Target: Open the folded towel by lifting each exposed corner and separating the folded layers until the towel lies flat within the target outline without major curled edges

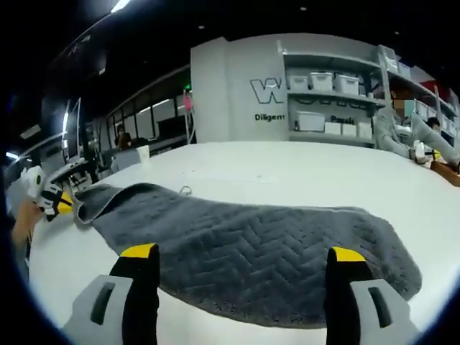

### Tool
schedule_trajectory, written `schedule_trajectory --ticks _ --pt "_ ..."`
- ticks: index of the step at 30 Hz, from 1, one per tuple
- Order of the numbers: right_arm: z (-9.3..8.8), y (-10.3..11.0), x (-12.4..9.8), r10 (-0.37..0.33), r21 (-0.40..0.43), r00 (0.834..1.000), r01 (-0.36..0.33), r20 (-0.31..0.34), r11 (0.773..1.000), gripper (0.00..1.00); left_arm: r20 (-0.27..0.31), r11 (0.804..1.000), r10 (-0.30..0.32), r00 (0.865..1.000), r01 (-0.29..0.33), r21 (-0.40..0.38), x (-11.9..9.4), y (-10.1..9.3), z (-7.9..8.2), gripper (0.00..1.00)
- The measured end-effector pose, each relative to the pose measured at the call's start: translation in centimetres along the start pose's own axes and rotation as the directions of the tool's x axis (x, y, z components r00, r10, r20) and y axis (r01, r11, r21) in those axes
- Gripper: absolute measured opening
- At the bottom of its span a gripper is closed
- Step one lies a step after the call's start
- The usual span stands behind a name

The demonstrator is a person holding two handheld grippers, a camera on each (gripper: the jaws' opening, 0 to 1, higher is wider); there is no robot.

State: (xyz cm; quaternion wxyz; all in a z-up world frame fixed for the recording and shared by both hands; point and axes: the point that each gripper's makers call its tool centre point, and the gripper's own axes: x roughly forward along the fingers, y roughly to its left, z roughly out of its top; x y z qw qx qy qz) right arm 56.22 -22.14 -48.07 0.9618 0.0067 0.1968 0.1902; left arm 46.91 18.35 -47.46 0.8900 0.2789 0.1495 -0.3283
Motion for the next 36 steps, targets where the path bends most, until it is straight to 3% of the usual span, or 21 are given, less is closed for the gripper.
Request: schedule_trajectory --ticks 3,5,7,10,14,16,21,24,29,36 --pt "0.0 0.0 0.0 0.001 0.003 1.000 -0.001 -0.001 1.000 0.96 0.033 1.000 0.017 0.999 -0.017 -0.022 -0.4 -0.1 1.5 0.25" --pt "0.0 0.0 0.0 0.002 0.003 1.000 -0.002 0.000 1.000 0.96 0.061 0.999 0.047 0.997 -0.045 -0.028 -0.5 -0.1 2.9 0.41" --pt "0.1 0.0 0.0 0.001 0.002 1.000 -0.001 0.000 1.000 0.96 0.073 1.000 0.027 0.997 -0.026 -0.017 -0.4 -0.8 4.0 0.54" --pt "0.0 0.2 0.1 0.006 -0.003 1.000 -0.006 -0.005 1.000 0.96 0.043 0.998 -0.028 0.999 0.026 0.057 0.5 -2.5 5.2 0.58" --pt "-0.1 0.4 0.1 0.011 -0.003 1.000 -0.011 -0.009 1.000 0.96 -0.020 0.980 -0.007 1.000 0.011 0.198 2.5 -3.7 5.8 0.51" --pt "0.1 0.3 0.1 0.010 -0.002 1.000 -0.010 -0.003 1.000 0.96 -0.031 0.969 -0.026 0.999 0.032 0.244 3.6 -4.5 6.0 0.40" --pt "0.0 0.4 0.0 0.011 -0.002 1.000 -0.011 -0.005 1.000 0.95 -0.119 0.954 -0.064 0.991 0.096 0.286 5.7 -5.3 5.0 0.21" --pt "0.1 0.5 0.0 0.018 0.002 1.000 -0.018 -0.003 1.000 0.96 -0.121 0.953 -0.065 0.990 0.098 0.287 5.6 -5.2 5.0 0.04" --pt "0.4 0.5 -0.3 0.015 0.007 1.000 -0.015 0.011 1.000 0.95 -0.124 0.950 -0.085 0.989 0.118 0.290 4.9 -5.6 4.7 0.03" --pt "0.3 0.7 -0.3 0.023 0.008 1.000 -0.023 0.006 1.000 0.95 -0.054 0.964 -0.073 0.996 0.084 0.252 3.1 -5.0 5.6 0.03"
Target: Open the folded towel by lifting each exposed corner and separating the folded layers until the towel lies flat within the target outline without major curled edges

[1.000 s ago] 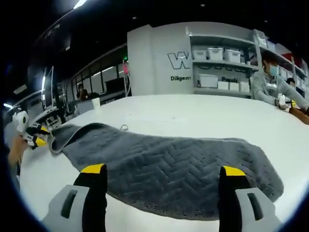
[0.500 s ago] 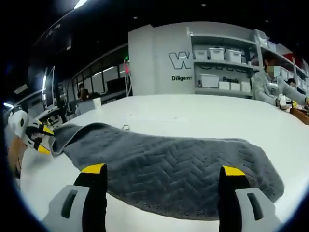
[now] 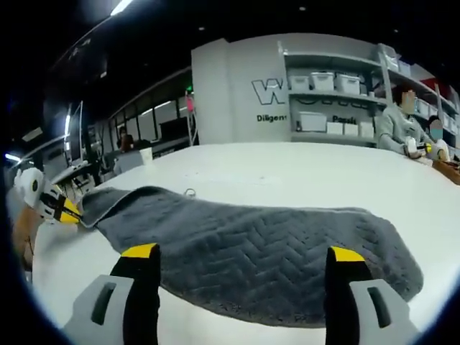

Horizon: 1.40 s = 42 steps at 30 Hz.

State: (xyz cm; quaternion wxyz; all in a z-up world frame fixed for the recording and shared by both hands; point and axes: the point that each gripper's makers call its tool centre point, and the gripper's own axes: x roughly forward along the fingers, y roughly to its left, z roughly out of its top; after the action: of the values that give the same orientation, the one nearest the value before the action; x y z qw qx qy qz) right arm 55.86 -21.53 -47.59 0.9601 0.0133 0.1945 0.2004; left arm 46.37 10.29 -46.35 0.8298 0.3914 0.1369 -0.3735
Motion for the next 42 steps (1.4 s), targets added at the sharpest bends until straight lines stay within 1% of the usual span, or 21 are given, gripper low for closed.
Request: schedule_trajectory --ticks 3,7,11,13,15,17,18,20,21,24,26,28,29,31,32,33,34,39,40,41,42 --pt "-0.1 -0.1 0.1 0.000 0.005 1.000 0.000 -0.003 1.000 0.95 0.018 1.000 0.018 1.000 -0.018 -0.012 -1.4 0.3 0.1 0.03" --pt "-0.2 0.0 0.0 -0.001 0.003 1.000 0.001 -0.006 1.000 0.95 0.031 0.997 0.075 0.997 -0.075 -0.001 -3.4 1.1 0.2 0.03" --pt "-0.3 0.1 0.0 0.002 0.003 1.000 -0.002 -0.009 1.000 0.95 0.059 0.988 0.154 0.986 -0.153 -0.009 -5.9 2.5 0.2 0.03" --pt "-0.3 0.0 0.0 0.002 0.004 1.000 -0.002 -0.011 1.000 0.95 0.069 0.977 0.210 0.975 -0.207 -0.052 -7.4 3.7 -0.4 0.03" --pt "-0.2 0.0 0.0 0.001 0.002 1.000 -0.001 -0.007 1.000 0.95 0.078 0.972 0.226 0.971 -0.219 -0.088 -8.1 4.1 -0.8 0.03" --pt "-0.1 0.0 -0.1 0.001 -0.001 1.000 -0.001 -0.004 1.000 0.95 0.101 0.961 0.253 0.962 -0.237 -0.145 -9.3 4.8 -1.2 0.03" --pt "0.0 0.0 -0.1 0.001 -0.003 1.000 -0.001 -0.002 1.000 0.95 0.113 0.949 0.283 0.953 -0.261 -0.176 -10.1 5.4 -1.6 0.03" --pt "0.0 0.1 -0.1 0.002 -0.008 1.000 -0.002 -0.002 1.000 0.94 0.123 0.930 0.323 0.938 -0.291 -0.222 -11.2 6.4 -2.2 0.03" --pt "0.0 0.1 -0.1 0.002 -0.009 1.000 -0.002 -0.002 1.000 0.94 0.121 0.926 0.333 0.935 -0.300 -0.229 -11.4 6.6 -2.4 0.03" --pt "0.1 0.5 0.1 0.008 -0.034 1.000 -0.008 -0.005 0.999 0.93 0.108 0.897 0.384 0.917 -0.342 -0.280 -12.3 7.7 -4.1 0.03" --pt "0.2 0.7 0.1 0.006 -0.082 1.000 -0.007 -0.005 0.997 0.89 0.105 0.883 0.400 0.910 -0.352 -0.310 -12.5 7.9 -5.0 0.03" --pt "0.5 0.8 0.1 0.000 -0.124 1.000 0.000 -0.002 0.992 0.86 0.082 0.870 0.415 0.906 -0.369 -0.326 -12.6 7.9 -6.2 0.03" --pt "0.7 1.0 0.1 -0.002 -0.167 1.000 0.003 0.003 0.986 0.84 0.073 0.867 0.418 0.905 -0.374 -0.329 -12.6 7.8 -6.6 0.03" --pt "0.9 1.1 0.2 -0.005 -0.194 1.000 0.006 0.007 0.981 0.82 0.055 0.860 0.424 0.904 -0.383 -0.336 -12.5 7.7 -7.3 0.03" --pt "1.1 1.4 0.2 0.000 -0.241 1.000 0.003 0.010 0.970 0.79 0.040 0.857 0.421 0.906 -0.383 -0.345 -12.3 7.4 -8.1 0.03" --pt "1.2 1.8 0.3 0.007 -0.283 1.000 -0.004 0.008 0.959 0.77 0.033 0.855 0.419 0.907 -0.382 -0.352 -12.2 7.3 -8.4 0.03" --pt "1.1 2.1 0.4 0.010 -0.306 1.000 -0.008 0.004 0.952 0.75 0.028 0.852 0.417 0.909 -0.379 -0.362 -12.1 7.1 -8.8 0.03" --pt "0.7 3.1 1.0 0.012 -0.416 1.000 -0.021 -0.025 0.909 0.65 0.021 0.847 0.415 0.910 -0.378 -0.374 -11.9 7.0 -9.4 0.03" --pt "0.7 3.2 1.0 0.012 -0.427 1.000 -0.023 -0.028 0.904 0.63 0.021 0.847 0.415 0.909 -0.378 -0.375 -11.9 7.0 -9.4 0.03" --pt "0.3 3.9 1.3 0.025 -0.462 0.999 -0.043 -0.044 0.886 0.60 0.022 0.843 0.418 0.908 -0.379 -0.383 -11.9 7.1 -9.5 0.03" --pt "0.2 4.4 1.5 0.045 -0.473 0.998 -0.064 -0.050 0.879 0.57 0.022 0.840 0.420 0.907 -0.380 -0.387 -11.9 7.2 -9.6 0.03"
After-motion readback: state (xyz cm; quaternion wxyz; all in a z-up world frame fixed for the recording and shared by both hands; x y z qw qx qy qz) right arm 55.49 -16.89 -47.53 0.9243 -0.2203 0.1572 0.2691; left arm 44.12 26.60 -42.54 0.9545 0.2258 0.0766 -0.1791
